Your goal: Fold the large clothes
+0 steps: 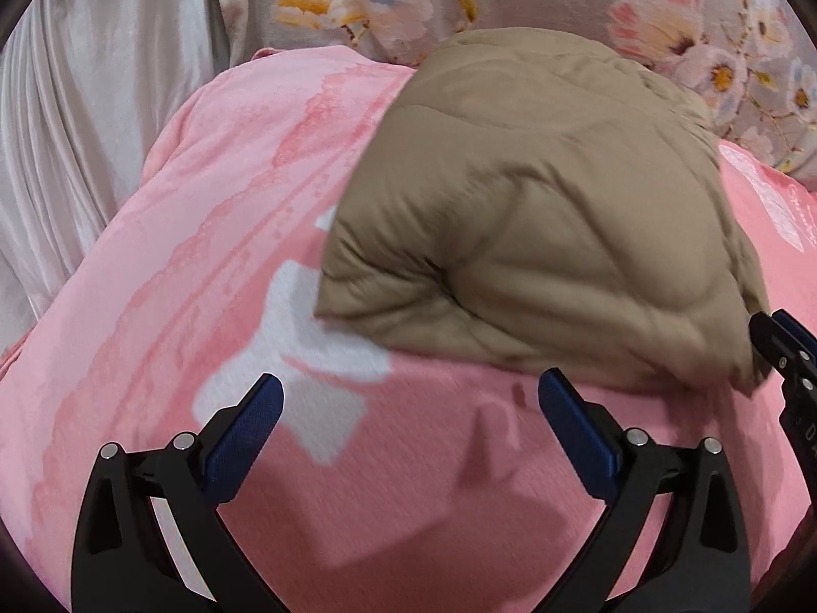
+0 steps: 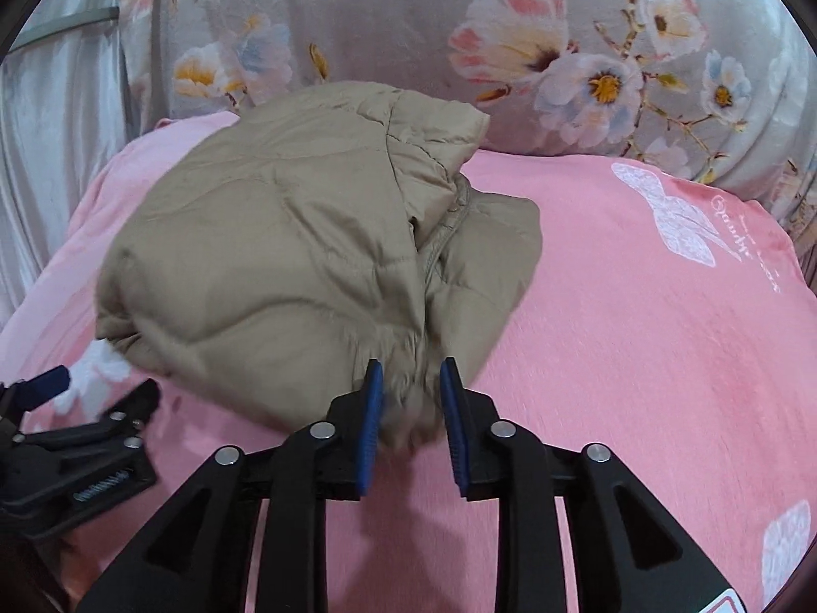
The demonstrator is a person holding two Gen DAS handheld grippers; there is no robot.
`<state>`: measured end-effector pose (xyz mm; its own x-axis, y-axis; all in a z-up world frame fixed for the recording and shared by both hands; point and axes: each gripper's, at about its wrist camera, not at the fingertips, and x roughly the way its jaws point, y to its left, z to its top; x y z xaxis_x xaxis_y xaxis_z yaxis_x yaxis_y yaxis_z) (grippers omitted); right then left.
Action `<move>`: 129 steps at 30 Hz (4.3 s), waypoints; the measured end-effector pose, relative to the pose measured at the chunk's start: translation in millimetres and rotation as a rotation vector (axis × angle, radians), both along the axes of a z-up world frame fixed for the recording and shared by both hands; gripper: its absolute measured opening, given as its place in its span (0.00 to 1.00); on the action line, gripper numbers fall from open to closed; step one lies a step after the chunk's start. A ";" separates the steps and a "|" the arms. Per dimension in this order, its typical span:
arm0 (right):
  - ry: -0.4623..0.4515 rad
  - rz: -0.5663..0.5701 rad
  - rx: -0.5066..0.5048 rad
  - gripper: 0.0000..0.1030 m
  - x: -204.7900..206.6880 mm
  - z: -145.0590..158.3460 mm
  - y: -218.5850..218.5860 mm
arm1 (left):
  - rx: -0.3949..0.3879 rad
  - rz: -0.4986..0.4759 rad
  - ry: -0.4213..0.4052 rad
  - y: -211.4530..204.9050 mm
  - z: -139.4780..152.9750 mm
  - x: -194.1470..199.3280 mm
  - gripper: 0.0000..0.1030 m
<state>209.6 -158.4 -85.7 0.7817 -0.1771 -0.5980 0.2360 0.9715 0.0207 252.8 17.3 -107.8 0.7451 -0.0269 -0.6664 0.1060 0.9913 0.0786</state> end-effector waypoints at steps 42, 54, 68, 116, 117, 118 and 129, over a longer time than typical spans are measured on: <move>0.008 -0.063 -0.016 0.84 -87.1 -23.4 5.5 | -0.006 0.075 -0.136 -19.3 -2.5 -86.9 0.95; 0.005 -0.066 -0.032 0.84 -88.0 -22.7 7.0 | 0.003 0.087 -0.145 -18.1 -2.0 -87.7 0.95; -0.001 -0.068 -0.037 0.84 -89.2 -20.6 7.7 | 0.012 0.092 -0.160 -17.5 0.1 -90.5 0.95; -0.009 -0.070 -0.043 0.83 -90.3 -19.9 7.8 | 0.027 0.093 -0.186 -22.5 3.5 -95.5 0.91; -0.009 -0.070 -0.043 0.83 -90.3 -19.9 8.0 | 0.026 0.093 -0.186 -22.3 3.8 -95.3 0.91; -0.009 -0.071 -0.043 0.83 -90.3 -20.0 8.2 | 0.027 0.094 -0.186 -22.6 3.6 -95.7 0.91; -0.011 -0.073 -0.044 0.82 -90.6 -18.0 5.6 | 0.022 0.085 -0.190 -24.3 5.3 -95.6 0.91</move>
<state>119.1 -152.8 -103.7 0.7722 -0.2594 -0.5800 0.3059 0.9519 -0.0185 157.2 -7.0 -102.5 0.8565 0.0546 -0.5132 0.0033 0.9938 0.1112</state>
